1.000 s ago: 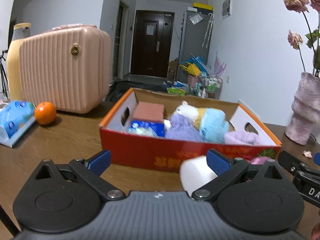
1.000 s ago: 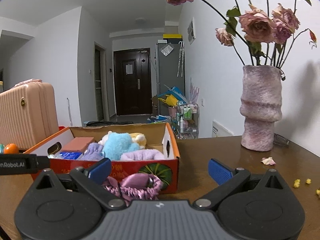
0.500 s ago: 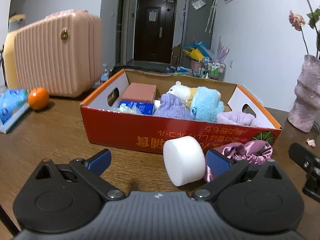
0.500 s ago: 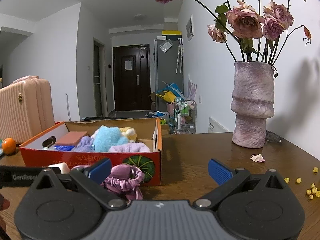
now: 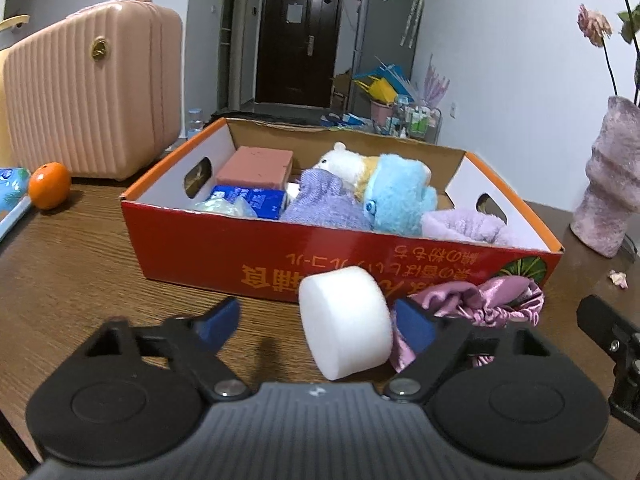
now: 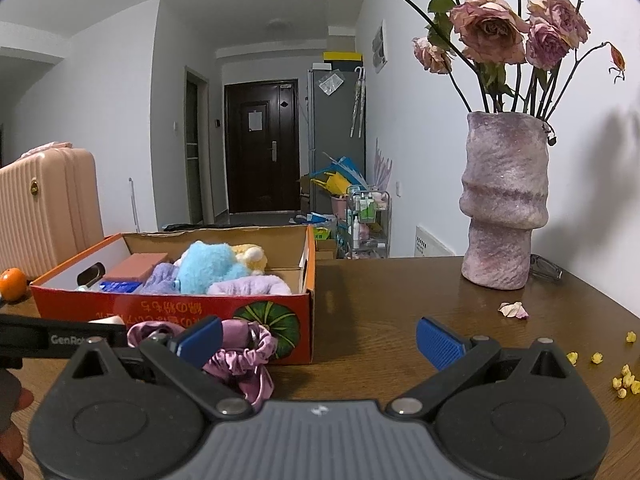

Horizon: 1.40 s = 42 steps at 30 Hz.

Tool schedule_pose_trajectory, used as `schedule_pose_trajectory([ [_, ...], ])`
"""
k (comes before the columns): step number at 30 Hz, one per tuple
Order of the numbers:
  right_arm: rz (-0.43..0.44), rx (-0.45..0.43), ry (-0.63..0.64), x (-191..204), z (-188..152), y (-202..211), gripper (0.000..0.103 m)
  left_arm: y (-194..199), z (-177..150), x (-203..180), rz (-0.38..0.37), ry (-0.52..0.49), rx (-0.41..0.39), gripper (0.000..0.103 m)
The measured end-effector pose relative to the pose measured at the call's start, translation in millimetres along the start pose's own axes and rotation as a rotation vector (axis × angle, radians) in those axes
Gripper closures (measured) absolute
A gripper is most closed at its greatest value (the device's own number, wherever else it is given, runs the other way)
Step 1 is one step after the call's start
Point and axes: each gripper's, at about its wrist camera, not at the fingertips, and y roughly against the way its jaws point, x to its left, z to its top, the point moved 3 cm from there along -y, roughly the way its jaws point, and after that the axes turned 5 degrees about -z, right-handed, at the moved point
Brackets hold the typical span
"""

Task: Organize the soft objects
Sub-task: 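Close the left gripper on the white foam roll while the right approaches the pink scrunchie, then close the right gripper on the pink satin scrunchie and lift it while the left holds the roll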

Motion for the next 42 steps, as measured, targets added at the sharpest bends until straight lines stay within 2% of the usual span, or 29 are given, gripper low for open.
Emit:
schedule_pose_trajectory([
  [6,-0.001,0.003,0.002,0.8,-0.6,-0.7,0.000,-2.3,-0.8,-4.4,-0.031,-0.025,0.013,0.066],
  [8,-0.003,0.005,0.004,1.1,-0.6,-1.2,0.000,-2.4,-0.7,-3.4,-0.034,-0.024,0.019,0.073],
  [16,-0.014,0.007,0.015,3.0,-1.6,-2.2,0.000,2.8,1.9,5.8,-0.043,0.003,0.023,0.073],
  [22,0.004,0.022,-0.008,7.6,-2.2,-1.8,0.000,14.5,3.5,11.1,-0.022,-0.053,-0.022,0.073],
  [34,0.117,0.077,-0.020,62.8,-3.2,-8.5,0.000,32.9,10.7,51.0,-0.015,-0.066,-0.068,0.073],
  [42,0.090,0.151,-0.006,88.9,-4.6,-29.9,0.000,36.2,16.5,77.5,0.000,-0.056,-0.079,0.073],
])
